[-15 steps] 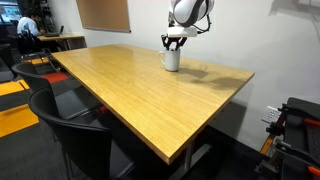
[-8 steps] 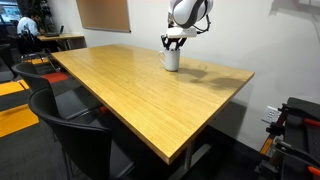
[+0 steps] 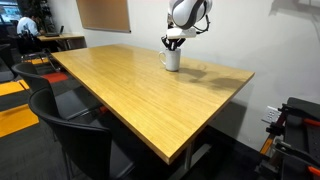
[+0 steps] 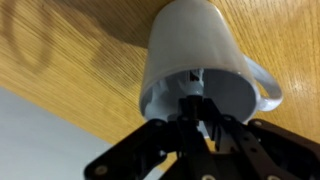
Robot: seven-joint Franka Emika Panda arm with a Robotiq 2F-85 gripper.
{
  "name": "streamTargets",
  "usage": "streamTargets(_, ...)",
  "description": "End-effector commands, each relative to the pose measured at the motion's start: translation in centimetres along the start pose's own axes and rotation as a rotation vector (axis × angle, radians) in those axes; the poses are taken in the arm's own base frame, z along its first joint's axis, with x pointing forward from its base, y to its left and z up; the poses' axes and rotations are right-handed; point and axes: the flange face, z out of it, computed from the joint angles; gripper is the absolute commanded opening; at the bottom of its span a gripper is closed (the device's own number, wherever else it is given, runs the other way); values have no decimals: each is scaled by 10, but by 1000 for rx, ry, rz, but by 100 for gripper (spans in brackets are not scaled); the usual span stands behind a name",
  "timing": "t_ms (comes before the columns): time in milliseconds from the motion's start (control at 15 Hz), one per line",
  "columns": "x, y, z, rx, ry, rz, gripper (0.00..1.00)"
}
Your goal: Remove the marker from the mug and put it on the table
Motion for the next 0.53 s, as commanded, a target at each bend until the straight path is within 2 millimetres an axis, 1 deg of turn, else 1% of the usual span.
streamTargets(0, 2, -2, -6, -21, 4, -15, 5)
streamTargets(133, 2, -1, -12, -28, 19, -21, 5)
streamTargets(467, 1, 1, -33, -49, 64, -42, 5)
